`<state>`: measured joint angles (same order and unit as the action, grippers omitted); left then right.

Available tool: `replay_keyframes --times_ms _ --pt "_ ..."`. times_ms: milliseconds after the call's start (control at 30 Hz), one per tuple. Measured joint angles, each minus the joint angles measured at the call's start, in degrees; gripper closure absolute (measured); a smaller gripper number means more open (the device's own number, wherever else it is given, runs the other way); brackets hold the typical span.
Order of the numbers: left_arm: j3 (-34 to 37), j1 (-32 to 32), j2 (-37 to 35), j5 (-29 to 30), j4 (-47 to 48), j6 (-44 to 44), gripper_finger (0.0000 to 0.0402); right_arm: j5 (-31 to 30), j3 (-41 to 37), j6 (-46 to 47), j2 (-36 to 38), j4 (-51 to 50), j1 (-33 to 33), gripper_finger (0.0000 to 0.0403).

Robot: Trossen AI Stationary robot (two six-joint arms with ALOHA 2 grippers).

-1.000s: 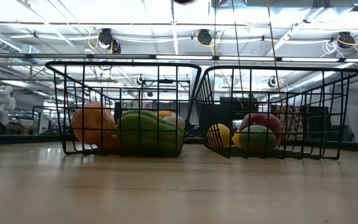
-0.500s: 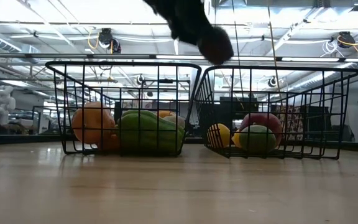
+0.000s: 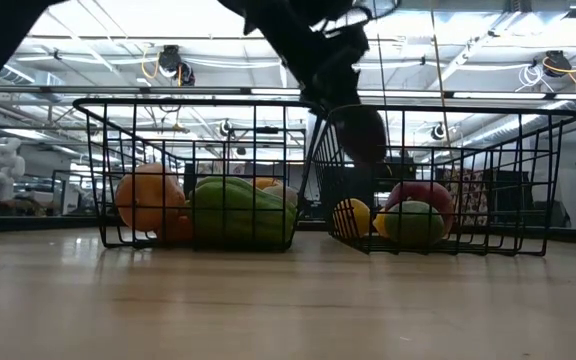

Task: Sort produce into baskets
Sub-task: Put the red apple into the right black wire basket, then put the yellow lemon into the right black wire basket

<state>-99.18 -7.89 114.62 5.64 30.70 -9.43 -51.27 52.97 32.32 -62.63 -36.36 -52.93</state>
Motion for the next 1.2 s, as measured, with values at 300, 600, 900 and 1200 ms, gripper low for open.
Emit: replay_keyframes --times_ms 300,600,900,1200 --pt "-7.92 -1.18 8.09 0.40 8.17 -1.00 0.0065 0.11 0.01 0.06 0.00 0.07 -0.03 0.0181" --pt "-8.19 -2.79 9.01 -0.58 7.58 -1.05 0.0058 0.35 0.02 0.06 0.00 -0.11 -0.04 0.0181" --pt "-8.27 -2.64 9.01 -0.82 7.10 -2.13 0.0007 0.37 0.02 1.30 0.00 -0.09 -0.07 0.0181" --pt "-19.79 -0.43 8.60 -0.29 18.55 -2.86 0.0008 2.26 0.02 4.75 0.10 0.78 -0.07 0.0181"
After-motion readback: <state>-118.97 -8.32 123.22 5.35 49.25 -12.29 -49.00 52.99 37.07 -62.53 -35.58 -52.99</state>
